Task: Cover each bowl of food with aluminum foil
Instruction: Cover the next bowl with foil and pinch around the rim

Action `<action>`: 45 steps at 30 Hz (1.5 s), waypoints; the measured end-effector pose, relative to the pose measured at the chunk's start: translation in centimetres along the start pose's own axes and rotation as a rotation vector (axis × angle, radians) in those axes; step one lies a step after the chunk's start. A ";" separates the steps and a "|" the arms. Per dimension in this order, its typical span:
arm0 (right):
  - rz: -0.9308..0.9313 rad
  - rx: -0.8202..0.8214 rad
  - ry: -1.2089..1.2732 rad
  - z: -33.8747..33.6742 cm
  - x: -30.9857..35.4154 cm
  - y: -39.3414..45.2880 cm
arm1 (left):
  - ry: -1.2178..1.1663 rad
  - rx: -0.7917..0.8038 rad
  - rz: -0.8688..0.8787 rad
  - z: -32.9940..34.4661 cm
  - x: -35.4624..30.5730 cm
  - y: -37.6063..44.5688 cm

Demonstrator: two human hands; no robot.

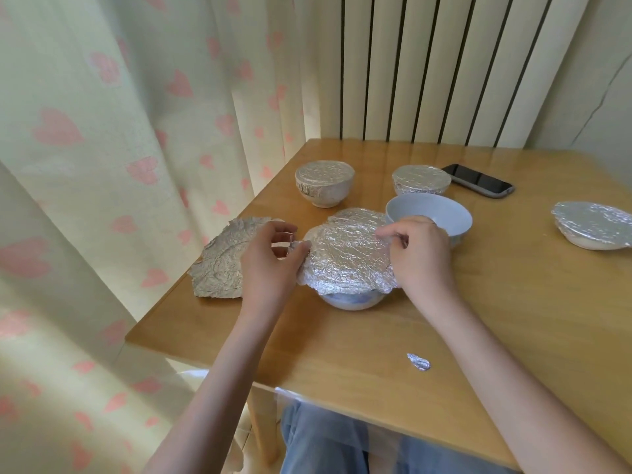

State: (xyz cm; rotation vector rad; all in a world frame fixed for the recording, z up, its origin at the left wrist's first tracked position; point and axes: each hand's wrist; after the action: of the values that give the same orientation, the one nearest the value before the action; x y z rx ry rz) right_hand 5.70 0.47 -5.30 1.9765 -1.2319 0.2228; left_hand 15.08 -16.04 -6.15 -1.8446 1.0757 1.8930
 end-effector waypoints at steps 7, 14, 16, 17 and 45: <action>-0.029 0.000 -0.045 -0.2 -0.4 -0.7 | 0.174 0.028 0.287 -0.3 -0.2 -0.7; -0.242 0.094 -0.034 -1.9 2.0 0.9 | 0.601 0.735 0.334 0.7 -2.8 0.5; -0.352 0.321 -0.076 -1.5 2.3 1.2 | 0.686 0.783 0.305 1.2 -2.3 0.9; -0.367 0.408 -0.127 -1.3 2.3 1.2 | 0.698 0.792 0.282 1.4 -2.1 1.0; 0.020 0.501 0.016 -0.6 0.9 0.7 | 0.646 0.854 0.109 0.7 -3.5 0.9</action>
State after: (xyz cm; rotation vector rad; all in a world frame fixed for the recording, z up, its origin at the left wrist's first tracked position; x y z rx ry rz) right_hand 5.69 0.09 -4.05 2.3768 -1.2727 0.6053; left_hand 14.44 -15.19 -2.65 -1.8488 1.8244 0.6118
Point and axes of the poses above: each hand's wrist, its own y-axis towards the middle knuckle, its own z-axis out of the palm, x = y × z, and after that the axes turned 10 degrees about -y, right-handed
